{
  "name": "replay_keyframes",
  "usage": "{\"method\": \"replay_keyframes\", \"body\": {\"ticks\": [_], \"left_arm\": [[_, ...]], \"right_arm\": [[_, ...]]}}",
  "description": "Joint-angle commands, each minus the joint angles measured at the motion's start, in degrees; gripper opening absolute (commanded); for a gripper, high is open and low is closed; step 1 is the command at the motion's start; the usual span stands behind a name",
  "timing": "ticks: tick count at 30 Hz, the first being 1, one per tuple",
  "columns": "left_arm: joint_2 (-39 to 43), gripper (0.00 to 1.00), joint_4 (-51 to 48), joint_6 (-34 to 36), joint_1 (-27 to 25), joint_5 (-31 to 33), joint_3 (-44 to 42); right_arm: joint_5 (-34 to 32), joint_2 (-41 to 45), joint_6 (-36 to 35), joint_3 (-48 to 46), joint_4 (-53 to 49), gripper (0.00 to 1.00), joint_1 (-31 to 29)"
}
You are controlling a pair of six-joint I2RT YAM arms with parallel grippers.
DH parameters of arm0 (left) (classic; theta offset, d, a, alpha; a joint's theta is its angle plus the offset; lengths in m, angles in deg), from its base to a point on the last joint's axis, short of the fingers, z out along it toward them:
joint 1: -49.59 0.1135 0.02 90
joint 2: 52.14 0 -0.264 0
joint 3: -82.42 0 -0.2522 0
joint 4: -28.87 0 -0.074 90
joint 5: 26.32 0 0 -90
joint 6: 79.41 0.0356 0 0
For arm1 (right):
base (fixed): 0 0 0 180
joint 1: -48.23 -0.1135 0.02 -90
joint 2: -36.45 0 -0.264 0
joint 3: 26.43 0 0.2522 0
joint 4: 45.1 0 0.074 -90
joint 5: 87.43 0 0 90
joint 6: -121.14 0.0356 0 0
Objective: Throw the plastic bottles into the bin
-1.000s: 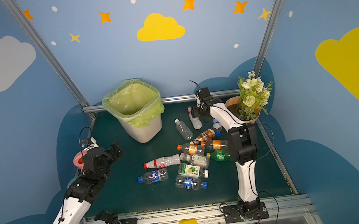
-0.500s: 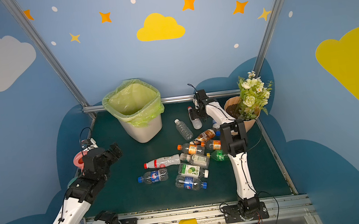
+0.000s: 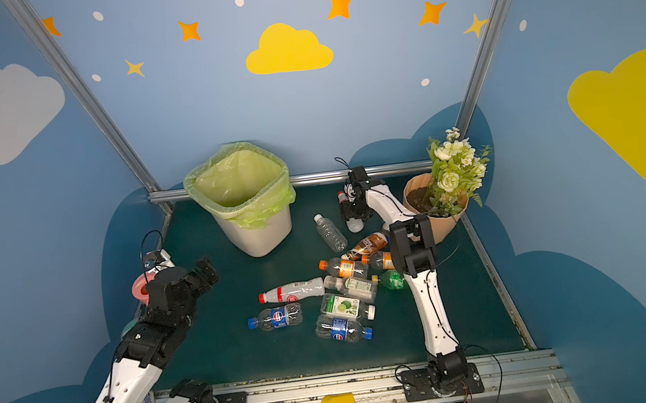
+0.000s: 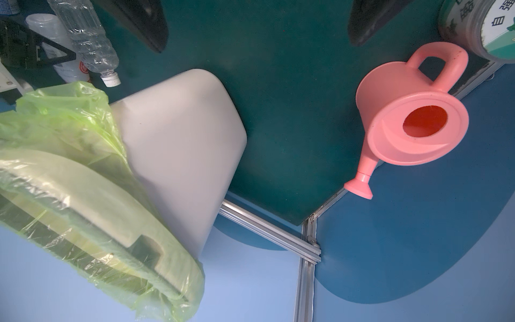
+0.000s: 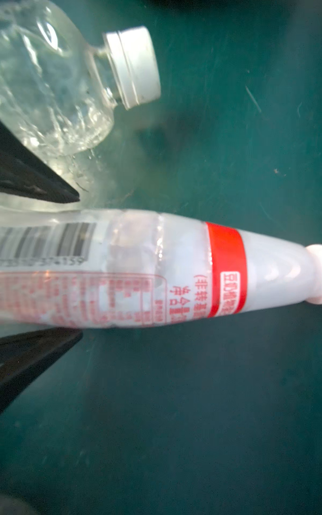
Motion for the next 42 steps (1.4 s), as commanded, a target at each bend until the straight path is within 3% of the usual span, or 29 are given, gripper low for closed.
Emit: {"method": "replay_keyframes", "body": {"ticks": [1,10,29,37,42], "left_arm": [[0.75,1.0,-1.1,0.87,-0.06,1.44,-0.01],[2.14,1.0,-1.79,0.42,0.11,2.06,-0.3],[2.78,1.0,-1.58,-0.11,0.02,1.82,-1.11],[0.58,1.0,-3.7,0.23,0.02,3.16,0.97],[0.92,1.0,-2.73,0.67,0.03,2.27,0.82]], "right_arm": [[0.65,-0.86,-0.14,1.98,-2.69,0.65,0.13],[3.15,2.06,1.42,0.35,-1.88,0.49,0.8],[10.06,27.78,6.17,-16.65,13.67,0.46,1.01],[17.5,41.97,14.32,-27.66,31.77,0.45,-0.49],[20.29,45.63,17.03,-26.81,36.7,0.46,-4.67]]}}
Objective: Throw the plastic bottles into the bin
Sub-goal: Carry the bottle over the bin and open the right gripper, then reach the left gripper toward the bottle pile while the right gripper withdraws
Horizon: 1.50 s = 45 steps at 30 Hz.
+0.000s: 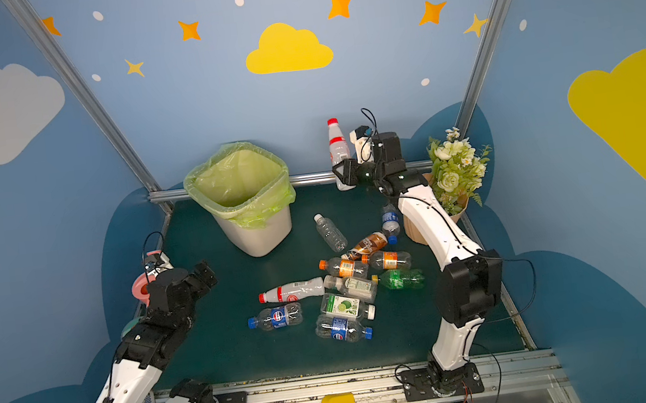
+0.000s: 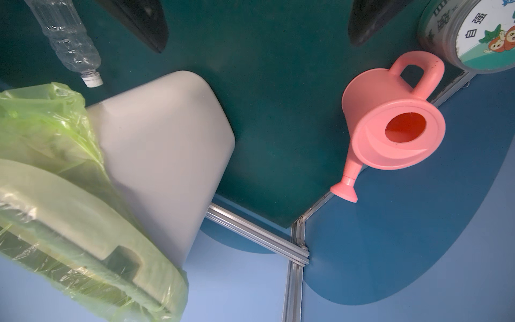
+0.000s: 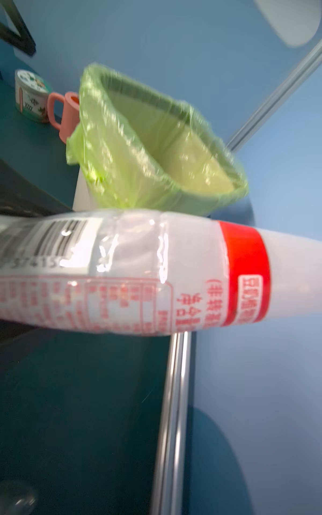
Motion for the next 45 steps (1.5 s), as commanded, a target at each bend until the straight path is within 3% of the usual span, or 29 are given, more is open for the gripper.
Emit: {"method": "replay_keyframes", "body": {"ticks": [1,4,8,12,15,17,19,21,23,27,29,37,41,45], "left_arm": [[0.6,1.0,-0.5,0.62,0.05,0.32,1.11],[0.38,1.0,-0.57,0.41,-0.03,-0.1,1.0],[0.06,1.0,-0.38,-0.01,-0.15,-1.05,0.64],[-0.28,1.0,-0.66,0.06,-0.22,-1.11,0.22],[-0.74,1.0,-2.83,0.89,-0.25,-0.83,0.91],[-0.73,1.0,-4.62,1.31,-0.31,-0.41,1.59],[-0.06,1.0,-5.48,1.41,-0.29,-0.03,1.71],[0.9,1.0,-4.83,1.26,-0.34,-0.36,0.97],[1.43,1.0,-4.73,0.82,-0.4,-0.9,0.95],[1.64,1.0,-4.92,2.1,-1.71,-1.04,2.32],[1.4,1.0,-4.2,3.92,-3.35,-0.66,3.1],[-4.58,1.0,0.52,20.82,-16.92,-4.16,6.18],[-12.44,1.0,-0.84,29.44,-24.21,-10.11,8.76],[-21.79,1.0,-5.2,34.74,-27.95,-13.76,13.37]], "right_arm": [[4.39,2.03,3.31,1.68,7.7,0.47,-3.81],[5.93,-0.61,4.54,6.98,7.99,0.47,-7.99],[9.03,-11.16,8.29,17.67,6.9,0.46,-13.24],[11.86,-27.11,14.1,37.33,2.61,0.48,-16.09],[12.81,-40.5,15.56,62.25,-9.29,0.57,-16.5],[12.45,-43.07,14.8,68.28,-14.74,0.76,-16.09],[9.75,-39.01,12.66,61.98,-16.25,0.86,-15.27],[7.01,-30.88,12.41,48.0,-9.51,0.92,-14.13],[4.01,-25.12,12.05,40.42,-4.75,0.95,-13.13],[2.57,-21.87,6.98,45.61,-11.87,0.96,-11.56],[2.01,-18.38,4.41,43.28,-12.73,0.96,-11.14],[-0.33,1.47,0.52,10.42,-2.06,0.96,-7.0],[1.13,9.42,0.63,-4.83,1.1,0.97,-2.43],[1.55,15.75,0.22,-16.9,2.06,0.97,1.57]]}}
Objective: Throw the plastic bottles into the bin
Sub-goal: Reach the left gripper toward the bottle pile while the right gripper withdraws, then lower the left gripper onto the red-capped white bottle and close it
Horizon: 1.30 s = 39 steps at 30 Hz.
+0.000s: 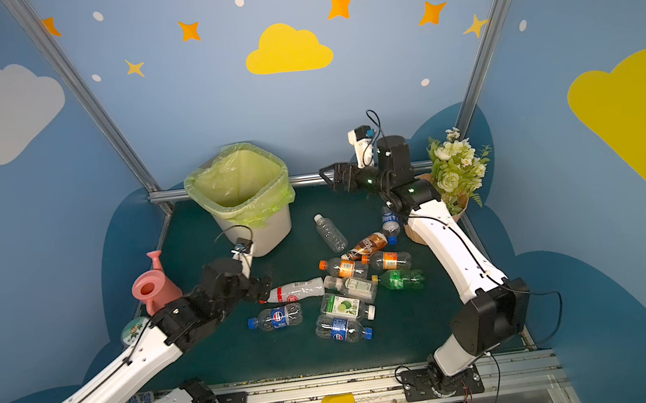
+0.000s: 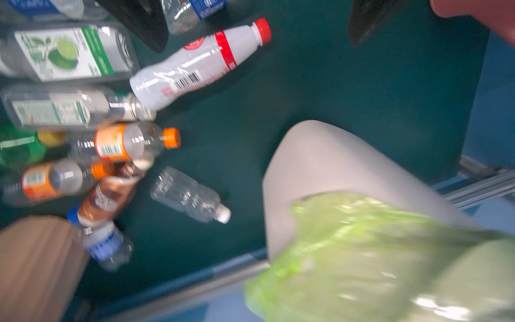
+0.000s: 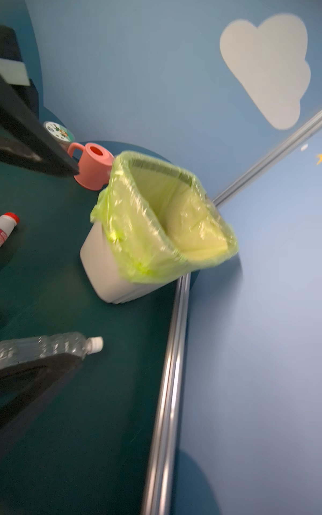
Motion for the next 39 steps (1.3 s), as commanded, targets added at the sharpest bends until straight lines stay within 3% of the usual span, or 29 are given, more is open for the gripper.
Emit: {"method": "replay_keyframes", "body": {"ticks": [1,10,16,26,39], "left_arm": [[-6.01,1.0,-4.31,8.56,-2.15,-5.15,4.22],[-19.77,0.98,-8.45,14.17,-2.72,-17.12,10.78],[-31.0,0.92,-14.72,15.55,-2.81,-16.92,16.62],[-41.19,0.85,-11.09,19.73,-2.34,-16.15,19.28],[-45.61,0.81,-5.88,24.55,-1.41,-12.29,18.9]], "right_arm": [[0.95,5.29,-1.13,-7.77,2.43,0.97,2.88],[2.67,14.42,0.31,-24.3,2.85,0.97,10.64],[4.19,17.36,1.66,-28.69,3.3,0.97,14.24],[5.74,18.98,2.56,-31.16,3.22,0.97,16.75],[5.65,21.13,3.72,-33.58,3.14,0.97,19.2]]}}
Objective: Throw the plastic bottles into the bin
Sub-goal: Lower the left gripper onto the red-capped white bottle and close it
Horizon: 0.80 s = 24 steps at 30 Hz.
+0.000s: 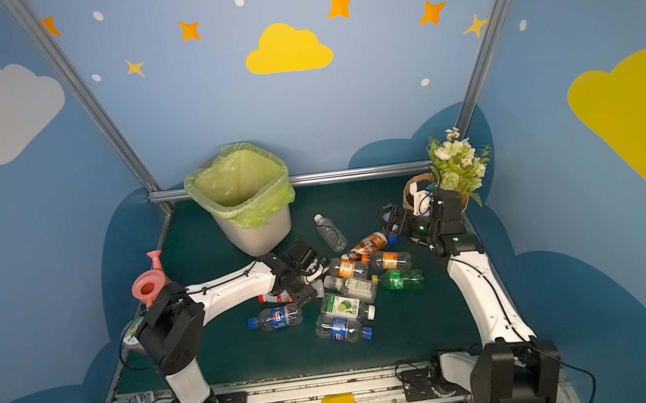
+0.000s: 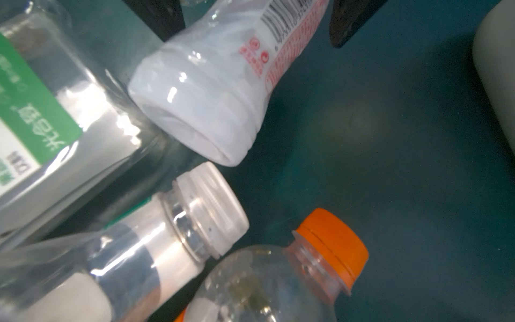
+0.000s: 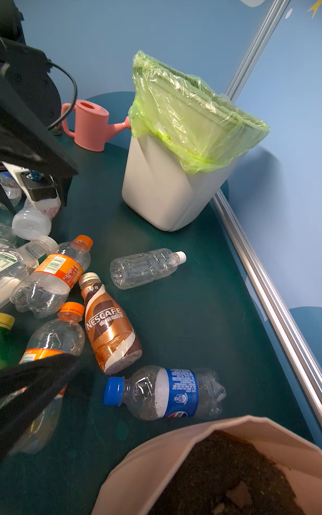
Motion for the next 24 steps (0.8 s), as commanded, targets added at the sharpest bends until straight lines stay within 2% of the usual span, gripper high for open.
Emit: {"method": "replay_keyframes", "body": {"ticks": [1,6,12,16,24], "left_arm": [[-1.78,0.81,0.91,2.28,0.64,1.26,0.54],[-3.01,0.8,1.1,3.21,1.47,0.44,0.87],[-2.14,0.64,2.13,3.62,2.16,0.28,0.97],[-0.28,0.59,2.84,3.69,2.25,0.16,0.91],[5.49,0.56,5.03,4.01,2.17,2.39,0.45]], "right_arm": [[0.73,1.61,0.51,-1.05,0.57,0.97,0.64],[0.98,2.52,0.97,-1.79,0.51,0.97,1.55],[1.0,3.55,1.21,-2.57,0.23,0.97,2.37],[0.89,4.21,1.2,-3.03,0.03,0.97,2.76],[0.34,5.31,0.69,-3.69,-0.46,0.97,3.25]]}}
